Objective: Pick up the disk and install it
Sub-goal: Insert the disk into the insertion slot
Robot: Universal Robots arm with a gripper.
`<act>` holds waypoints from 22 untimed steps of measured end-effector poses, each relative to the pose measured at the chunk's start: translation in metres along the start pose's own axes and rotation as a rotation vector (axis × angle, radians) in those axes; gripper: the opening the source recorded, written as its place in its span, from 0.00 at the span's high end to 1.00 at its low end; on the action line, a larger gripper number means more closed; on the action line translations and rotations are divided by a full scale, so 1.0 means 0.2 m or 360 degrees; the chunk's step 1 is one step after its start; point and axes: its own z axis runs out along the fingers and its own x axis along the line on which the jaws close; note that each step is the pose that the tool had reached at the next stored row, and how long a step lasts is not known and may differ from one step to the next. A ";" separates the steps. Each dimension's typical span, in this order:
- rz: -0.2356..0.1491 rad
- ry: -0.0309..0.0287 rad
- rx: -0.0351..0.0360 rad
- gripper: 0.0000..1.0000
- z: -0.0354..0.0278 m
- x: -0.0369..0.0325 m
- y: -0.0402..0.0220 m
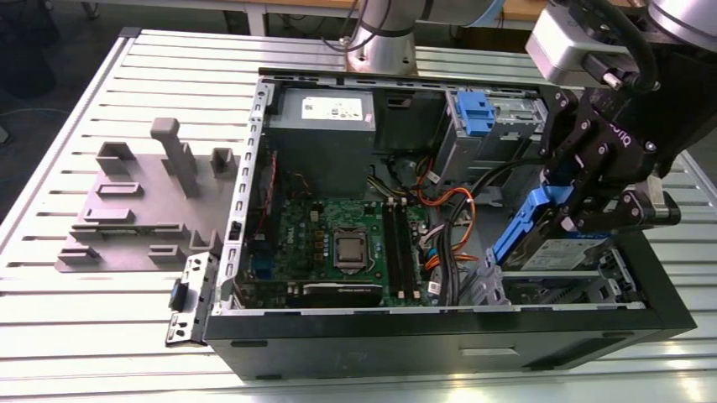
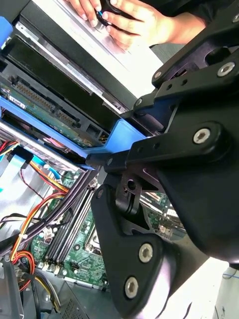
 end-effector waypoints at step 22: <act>0.0000 0.00000 0.0000 0.64 0.055 -0.001 -0.001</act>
